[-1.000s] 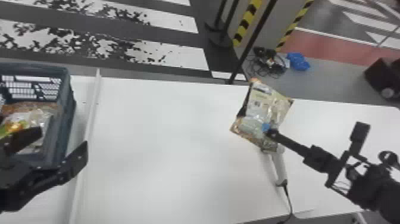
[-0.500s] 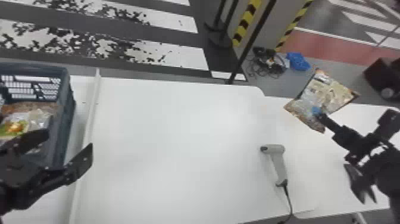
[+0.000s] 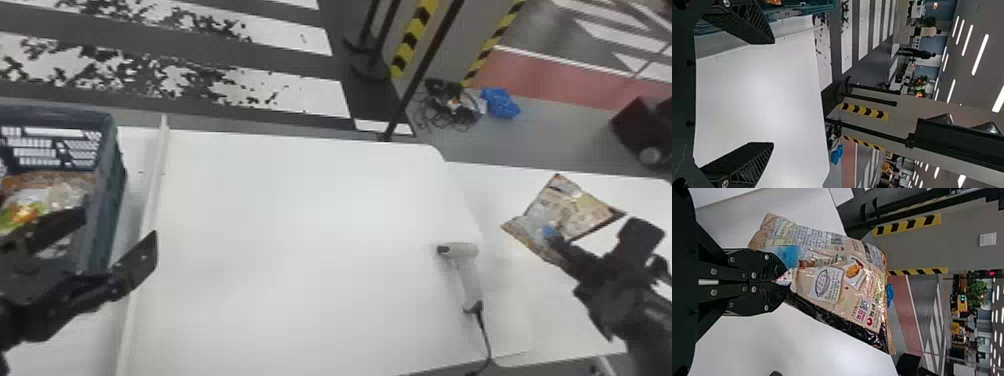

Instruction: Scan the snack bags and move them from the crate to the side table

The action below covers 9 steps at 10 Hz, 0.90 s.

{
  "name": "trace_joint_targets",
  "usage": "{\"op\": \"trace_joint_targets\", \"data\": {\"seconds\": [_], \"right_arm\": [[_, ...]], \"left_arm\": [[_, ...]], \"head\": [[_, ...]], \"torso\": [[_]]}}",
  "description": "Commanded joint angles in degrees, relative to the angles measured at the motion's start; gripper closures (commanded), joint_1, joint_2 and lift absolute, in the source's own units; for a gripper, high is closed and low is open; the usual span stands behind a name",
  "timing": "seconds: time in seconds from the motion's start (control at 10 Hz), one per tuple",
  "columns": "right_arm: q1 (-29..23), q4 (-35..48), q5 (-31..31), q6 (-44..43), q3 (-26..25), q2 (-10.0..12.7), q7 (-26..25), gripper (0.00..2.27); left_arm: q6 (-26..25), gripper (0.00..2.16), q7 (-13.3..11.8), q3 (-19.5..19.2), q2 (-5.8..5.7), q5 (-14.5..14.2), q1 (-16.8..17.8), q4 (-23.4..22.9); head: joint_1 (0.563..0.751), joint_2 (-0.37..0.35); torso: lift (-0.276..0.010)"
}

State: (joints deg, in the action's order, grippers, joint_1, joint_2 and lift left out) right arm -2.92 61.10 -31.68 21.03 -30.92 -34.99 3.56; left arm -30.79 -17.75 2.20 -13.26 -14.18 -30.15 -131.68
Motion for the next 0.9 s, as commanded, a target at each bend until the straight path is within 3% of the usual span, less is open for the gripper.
{"op": "trace_joint_targets", "data": {"seconds": [0.0,0.2,0.3,0.4,0.5,0.7,0.8], "right_arm": [[0.63,-2.74,-0.23,-0.33,0.42,0.28,-3.39,2.24],[0.28,-4.5,-0.05,-0.33,2.44,1.07,-4.97,2.1],[-0.16,-4.32,-0.49,-0.33,2.71,1.77,-4.97,1.74],[-0.86,-3.53,-0.93,-0.33,2.88,2.12,-5.06,0.45],[-2.36,-1.07,-1.02,-0.68,2.88,2.3,-5.14,0.0],[-9.48,10.88,-1.19,-2.61,1.65,3.97,-3.74,0.0],[-13.78,19.85,-1.46,-0.85,-0.63,7.04,-3.74,0.02]], "left_arm": [[0.42,0.07,-0.09,-0.09,-0.28,-0.32,0.0,0.28],[0.6,0.07,-0.09,0.17,-0.28,-0.32,0.36,0.63],[0.6,0.07,0.08,0.61,-0.28,-0.15,0.71,0.89],[0.6,0.07,0.17,0.88,-0.28,-0.06,0.97,1.16],[0.6,0.07,0.26,1.23,-0.28,0.12,1.06,1.16],[0.6,0.07,0.61,1.49,-0.19,0.38,1.24,1.25],[0.6,0.07,0.96,1.49,-0.1,0.38,1.32,1.42]], "head": [[0.695,-0.35],[0.695,-0.35],[0.695,-0.35],[0.695,-0.35],[0.695,-0.35],[0.695,-0.35],[0.695,-0.35]], "torso": [[-0.087],[-0.087],[-0.087],[-0.087],[-0.087],[-0.087],[-0.087]]}}
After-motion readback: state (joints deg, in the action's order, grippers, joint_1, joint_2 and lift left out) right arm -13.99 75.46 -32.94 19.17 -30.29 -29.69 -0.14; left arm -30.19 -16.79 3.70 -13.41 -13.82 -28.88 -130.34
